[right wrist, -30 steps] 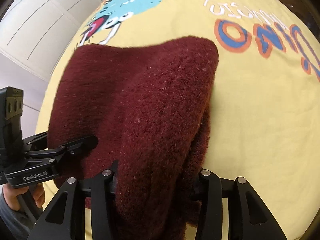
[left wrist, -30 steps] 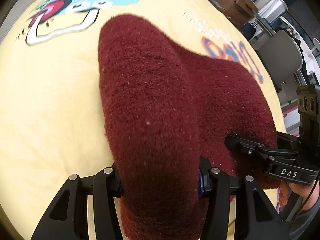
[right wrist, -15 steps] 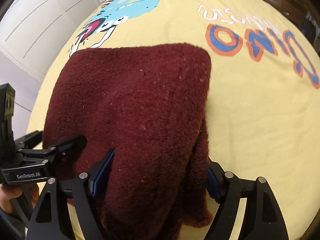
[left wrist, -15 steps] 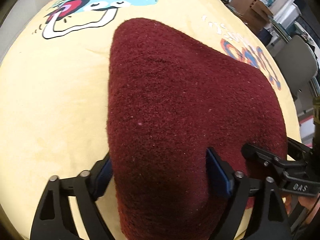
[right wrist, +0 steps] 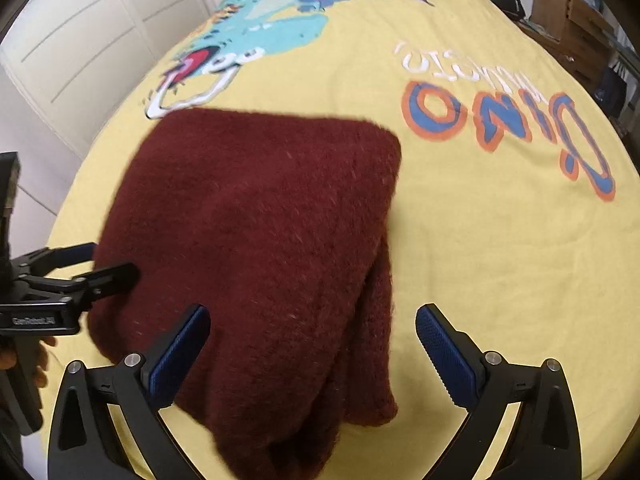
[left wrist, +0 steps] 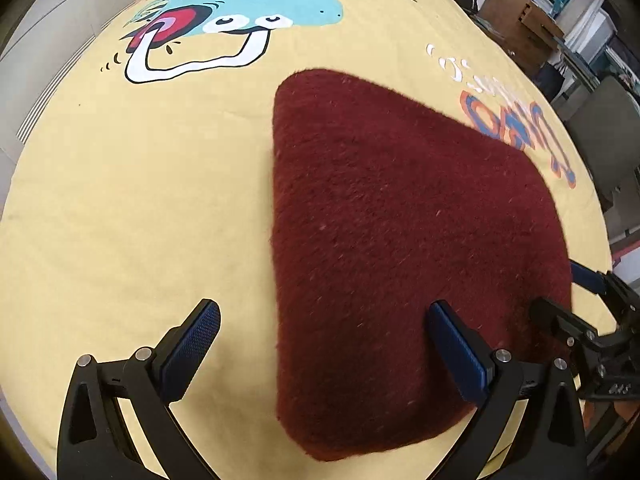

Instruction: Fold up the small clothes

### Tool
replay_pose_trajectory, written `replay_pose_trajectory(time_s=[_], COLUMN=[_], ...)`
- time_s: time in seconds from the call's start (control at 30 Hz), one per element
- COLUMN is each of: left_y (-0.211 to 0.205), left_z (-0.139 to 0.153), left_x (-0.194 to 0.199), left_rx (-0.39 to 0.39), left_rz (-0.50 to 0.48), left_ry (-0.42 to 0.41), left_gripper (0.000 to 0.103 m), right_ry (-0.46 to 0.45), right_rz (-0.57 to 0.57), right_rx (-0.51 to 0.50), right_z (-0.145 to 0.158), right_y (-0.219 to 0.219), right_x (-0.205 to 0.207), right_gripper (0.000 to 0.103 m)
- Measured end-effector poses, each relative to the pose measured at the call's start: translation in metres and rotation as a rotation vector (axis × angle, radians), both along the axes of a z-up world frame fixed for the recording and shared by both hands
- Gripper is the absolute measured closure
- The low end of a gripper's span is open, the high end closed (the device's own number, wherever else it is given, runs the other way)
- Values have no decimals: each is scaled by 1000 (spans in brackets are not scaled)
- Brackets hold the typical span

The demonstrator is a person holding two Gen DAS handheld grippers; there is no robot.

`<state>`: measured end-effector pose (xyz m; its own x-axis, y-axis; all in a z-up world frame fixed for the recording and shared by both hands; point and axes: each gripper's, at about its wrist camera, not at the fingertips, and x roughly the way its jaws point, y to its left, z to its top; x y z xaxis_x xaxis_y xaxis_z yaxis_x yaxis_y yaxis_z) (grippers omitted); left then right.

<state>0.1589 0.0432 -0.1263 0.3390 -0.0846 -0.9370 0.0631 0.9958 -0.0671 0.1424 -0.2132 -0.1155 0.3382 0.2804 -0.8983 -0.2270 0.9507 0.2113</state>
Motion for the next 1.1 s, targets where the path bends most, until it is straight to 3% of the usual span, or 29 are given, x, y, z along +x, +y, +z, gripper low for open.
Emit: replay_pose_trajectory(time_s=[0.07,0.23,0.43,0.6,1.1], left_y=[0,0,3,10,17], left_z=[-4,-16,-25,-12,93], left_x=[5,5,2,-5,-79], left_rx=[9,33,12,-28,30], left_rz=[3,-19,-19,23,18], left_ry=[10,-4,-30,-28,-153], left_gripper=[1,0,0,1,1], right_ry=[12,46,30,-15,-151], right_rz=[-11,-62,-82,-53,-106], right_rx=[-15,88,107,22,-94], right_z=[-12,-34,-37,-10,105], right_y=[-3,-24,-30,-24,-55], right_x=[0,-6,-13,-23,-103], right_gripper=[1,1,1,1,1])
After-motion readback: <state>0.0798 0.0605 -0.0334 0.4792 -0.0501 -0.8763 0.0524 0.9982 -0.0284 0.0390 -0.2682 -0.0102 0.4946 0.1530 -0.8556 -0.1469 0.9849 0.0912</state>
